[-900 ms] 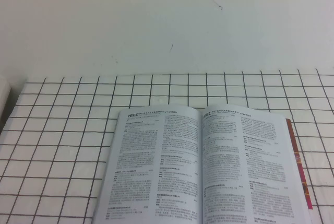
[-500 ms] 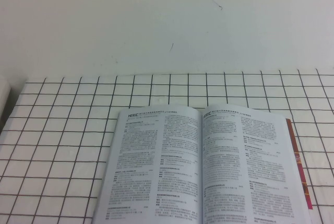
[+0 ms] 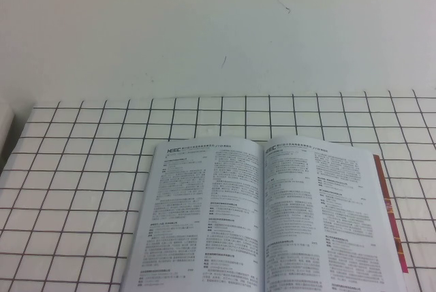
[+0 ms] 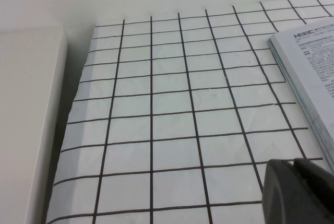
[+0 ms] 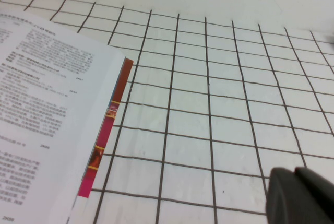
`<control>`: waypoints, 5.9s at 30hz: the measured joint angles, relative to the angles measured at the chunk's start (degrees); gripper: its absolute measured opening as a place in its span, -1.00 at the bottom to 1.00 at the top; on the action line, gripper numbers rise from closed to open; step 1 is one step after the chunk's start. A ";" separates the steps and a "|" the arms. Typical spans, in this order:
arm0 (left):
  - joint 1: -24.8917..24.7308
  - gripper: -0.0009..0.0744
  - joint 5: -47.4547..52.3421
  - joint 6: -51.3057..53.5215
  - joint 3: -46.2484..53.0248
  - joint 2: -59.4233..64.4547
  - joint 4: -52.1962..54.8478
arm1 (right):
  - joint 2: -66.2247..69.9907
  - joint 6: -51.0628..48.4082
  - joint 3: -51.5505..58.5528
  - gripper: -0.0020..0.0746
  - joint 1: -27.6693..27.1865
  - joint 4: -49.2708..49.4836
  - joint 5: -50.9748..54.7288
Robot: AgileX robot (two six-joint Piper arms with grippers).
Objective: Close book
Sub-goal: 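Close the open booklet and leave it lying on the table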
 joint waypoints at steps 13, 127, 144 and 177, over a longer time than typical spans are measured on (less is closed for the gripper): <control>0.00 -0.99 0.00 0.00 0.00 0.00 0.00 | 0.00 0.00 0.00 -0.95 0.00 0.00 0.00; 2.71 -0.99 8.23 47.07 -40.72 95.73 -64.48 | 113.70 -47.23 -67.32 -0.95 23.00 53.22 16.91; 2.07 -0.99 4.90 63.16 -40.75 98.20 -81.31 | 115.38 -47.13 -68.04 -0.95 22.81 53.10 17.85; -0.48 -0.99 32.81 72.54 -45.39 99.64 -95.92 | 115.73 -46.70 -68.04 -0.95 22.81 52.70 17.56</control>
